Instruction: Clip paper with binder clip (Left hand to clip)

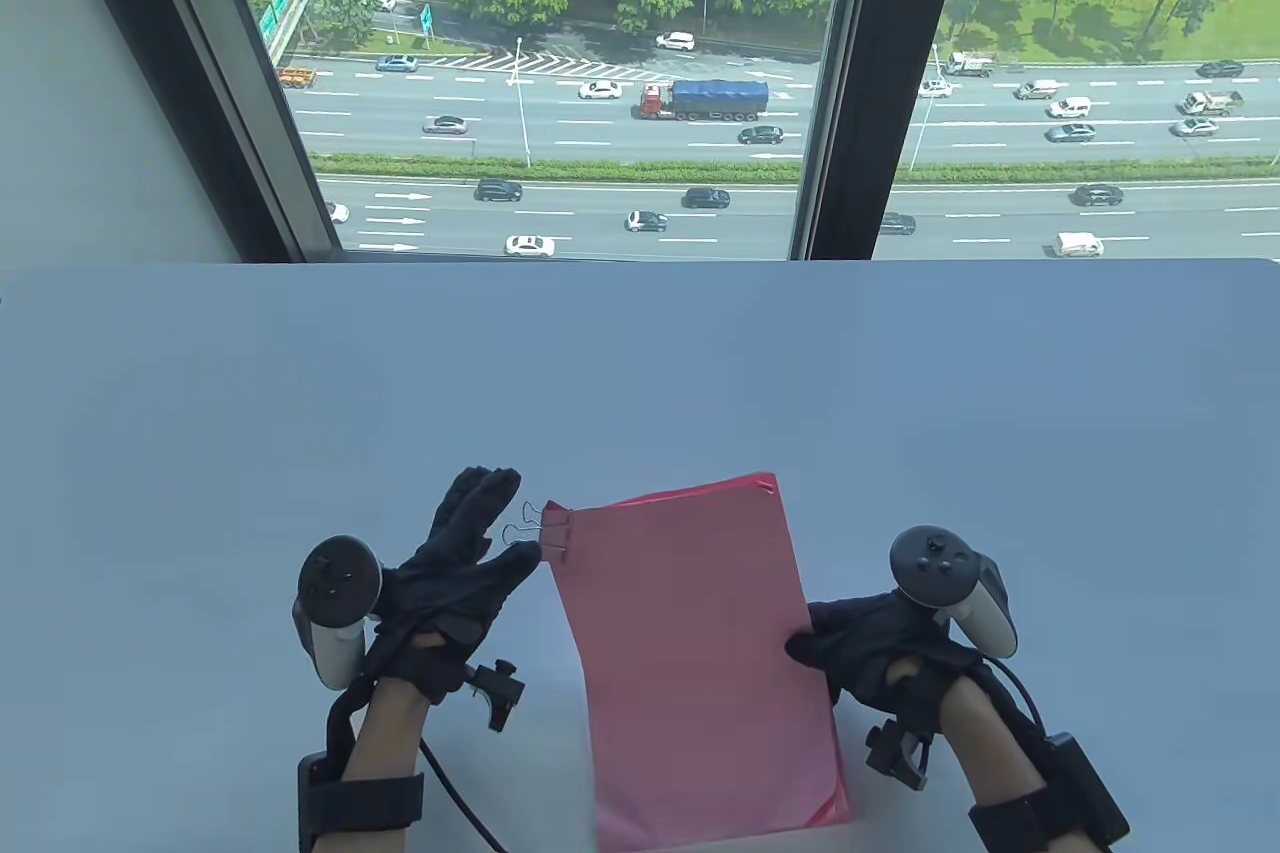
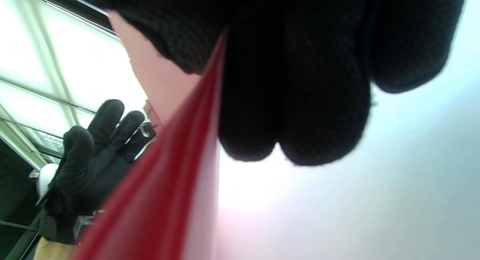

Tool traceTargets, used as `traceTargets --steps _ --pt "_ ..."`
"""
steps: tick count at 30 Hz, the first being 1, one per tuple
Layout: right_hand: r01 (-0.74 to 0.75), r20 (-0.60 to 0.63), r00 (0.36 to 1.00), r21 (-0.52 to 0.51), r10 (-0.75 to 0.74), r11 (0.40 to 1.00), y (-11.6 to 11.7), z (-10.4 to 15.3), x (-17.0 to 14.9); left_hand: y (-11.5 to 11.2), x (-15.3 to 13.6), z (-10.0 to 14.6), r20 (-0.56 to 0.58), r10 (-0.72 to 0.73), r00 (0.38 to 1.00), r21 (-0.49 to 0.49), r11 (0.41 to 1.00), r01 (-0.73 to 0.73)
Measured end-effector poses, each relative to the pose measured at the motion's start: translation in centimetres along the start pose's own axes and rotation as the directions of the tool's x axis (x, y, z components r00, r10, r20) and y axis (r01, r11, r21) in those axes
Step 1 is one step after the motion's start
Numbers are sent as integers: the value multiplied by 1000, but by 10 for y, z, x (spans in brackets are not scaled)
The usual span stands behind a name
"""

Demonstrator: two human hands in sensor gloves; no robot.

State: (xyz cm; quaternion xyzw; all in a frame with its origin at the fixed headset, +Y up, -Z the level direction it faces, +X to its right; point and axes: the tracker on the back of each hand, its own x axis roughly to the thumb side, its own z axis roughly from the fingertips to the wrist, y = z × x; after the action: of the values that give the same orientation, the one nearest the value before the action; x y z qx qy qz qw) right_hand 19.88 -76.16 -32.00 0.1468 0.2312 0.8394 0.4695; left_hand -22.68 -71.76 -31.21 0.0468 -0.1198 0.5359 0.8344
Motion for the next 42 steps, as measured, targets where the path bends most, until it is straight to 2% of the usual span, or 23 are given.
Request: traceTargets --steps 2,4,6,8,12,14,17,19,20,22,26,35,42 --pt "-10 -28 1000 -12 9 1000 -2 -1 -2 -6 9 1 52 -152 987 -49 987 154" --pt "4 -64 998 -54 -8 999 -5 -1 -5 -13 15 2 80 -251 965 -54 965 255" --pt "46 -90 995 -86 -54 995 -7 -2 -7 -19 17 2 82 -334 939 -48 940 339" --pt "72 -114 989 -169 -92 983 -8 -1 -8 -22 15 1 63 -445 893 -56 892 448" --pt "-37 -90 996 -260 14 965 -10 4 -3 -25 9 -2 27 -552 834 -84 830 552" --pt "-187 -114 981 -371 155 910 -20 14 4 -23 6 -4 0 -583 812 -88 809 581" --pt "-418 -169 905 -530 391 738 -40 32 10 -17 -2 -5 -34 -624 780 -75 780 621" --pt "-501 -219 858 -553 464 666 -51 39 9 -13 -8 -5 -65 -632 772 -81 774 627" --pt "-512 -229 852 -555 471 656 -54 40 8 -12 -10 -5 -75 -633 770 -87 774 628" --pt "-527 -266 847 -533 460 662 -58 42 1 -10 -15 -5 -95 -635 767 -89 772 629" --pt "-530 -323 847 -453 422 717 -64 41 -14 -5 -20 -6 -132 -638 758 -87 770 633" --pt "-477 -319 875 -431 365 766 -66 40 -23 0 -24 -6 -143 -614 776 -81 789 609" --pt "-452 -321 882 -367 345 813 -62 37 -24 1 -22 -5 -137 -610 781 -70 792 607"
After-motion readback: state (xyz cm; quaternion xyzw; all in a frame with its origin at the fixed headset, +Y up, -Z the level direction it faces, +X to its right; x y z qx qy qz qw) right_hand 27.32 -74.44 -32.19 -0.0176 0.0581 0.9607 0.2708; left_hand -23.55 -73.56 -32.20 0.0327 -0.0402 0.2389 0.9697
